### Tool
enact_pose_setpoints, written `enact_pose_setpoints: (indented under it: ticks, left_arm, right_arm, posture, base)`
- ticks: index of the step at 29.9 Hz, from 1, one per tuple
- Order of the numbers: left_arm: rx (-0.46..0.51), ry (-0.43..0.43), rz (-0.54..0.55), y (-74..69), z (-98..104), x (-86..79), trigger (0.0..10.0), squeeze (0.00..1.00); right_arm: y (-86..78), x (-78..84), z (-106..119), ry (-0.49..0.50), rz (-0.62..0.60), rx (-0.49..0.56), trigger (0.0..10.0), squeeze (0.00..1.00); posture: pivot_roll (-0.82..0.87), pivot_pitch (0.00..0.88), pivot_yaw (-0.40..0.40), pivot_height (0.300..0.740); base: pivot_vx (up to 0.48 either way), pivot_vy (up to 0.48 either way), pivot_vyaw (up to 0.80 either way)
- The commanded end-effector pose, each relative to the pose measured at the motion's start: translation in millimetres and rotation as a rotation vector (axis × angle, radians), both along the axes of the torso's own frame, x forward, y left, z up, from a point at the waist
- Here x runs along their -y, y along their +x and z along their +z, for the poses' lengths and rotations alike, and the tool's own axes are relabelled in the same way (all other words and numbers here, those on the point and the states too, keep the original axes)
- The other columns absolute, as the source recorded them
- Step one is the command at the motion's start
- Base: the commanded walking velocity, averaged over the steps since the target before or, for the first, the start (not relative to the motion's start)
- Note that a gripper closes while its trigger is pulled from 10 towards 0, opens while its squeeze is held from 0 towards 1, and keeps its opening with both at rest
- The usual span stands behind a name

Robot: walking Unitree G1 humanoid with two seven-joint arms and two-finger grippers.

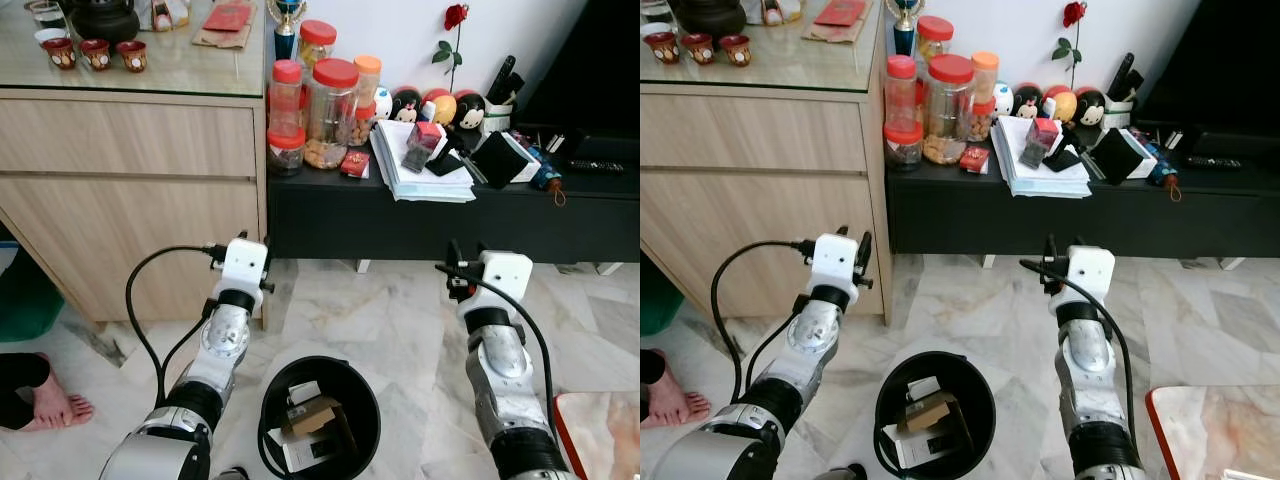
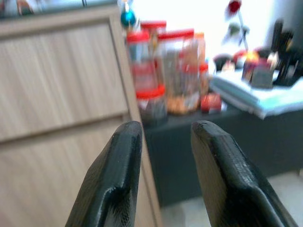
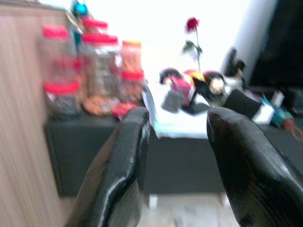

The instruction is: Picking trash to rubbish bin

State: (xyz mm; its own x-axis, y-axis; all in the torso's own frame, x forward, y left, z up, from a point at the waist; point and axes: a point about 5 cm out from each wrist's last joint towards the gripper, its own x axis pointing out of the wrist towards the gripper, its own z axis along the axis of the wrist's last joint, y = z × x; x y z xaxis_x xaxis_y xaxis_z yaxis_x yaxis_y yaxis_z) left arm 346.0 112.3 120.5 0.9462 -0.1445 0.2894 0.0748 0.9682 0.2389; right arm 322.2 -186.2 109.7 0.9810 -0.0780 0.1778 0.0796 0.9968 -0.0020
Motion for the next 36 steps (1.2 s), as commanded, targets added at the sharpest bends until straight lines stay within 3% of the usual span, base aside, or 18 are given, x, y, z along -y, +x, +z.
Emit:
enact_pose_setpoints:
  ticks: [1, 21, 27, 36]
  left_arm:
    - [0.049, 0.008, -0.025, -0.9, 8, 7.8, 10.0, 0.00]
    - [0.010, -0.005, -0.009, -3.4, 1, 9.3, 10.0, 0.00]
    - [0.005, -0.005, -0.023, -4.5, 0, 11.8, 10.0, 0.00]
    - [0.008, -0.026, -0.033, -6.2, 0, 14.6, 10.0, 0.00]
  right_arm:
    - [1.1, 1.2, 8, -0.003, -0.013, 0.044, 10.0, 0.00]
    - [6.0, -15.7, 6, 0.044, 0.011, 0.048, 10.0, 0.00]
    - [5.1, -16.2, 4, 0.051, 0.011, 0.044, 10.0, 0.00]
    - [4.3, -22.2, 3, 0.047, 0.036, 0.050, 10.0, 0.00]
  posture:
    - [0.13, 0.071, -0.111, 0.740]
    - [0.14, 0.034, -0.095, 0.740]
    - [0.14, 0.031, -0.094, 0.740]
    - [0.14, 0.023, -0.095, 0.740]
  base:
    - [0.000, 0.000, 0.00]
    - [0.000, 0.000, 0.00]
    - [0.000, 0.000, -0.73]
    - [0.000, 0.000, 0.00]
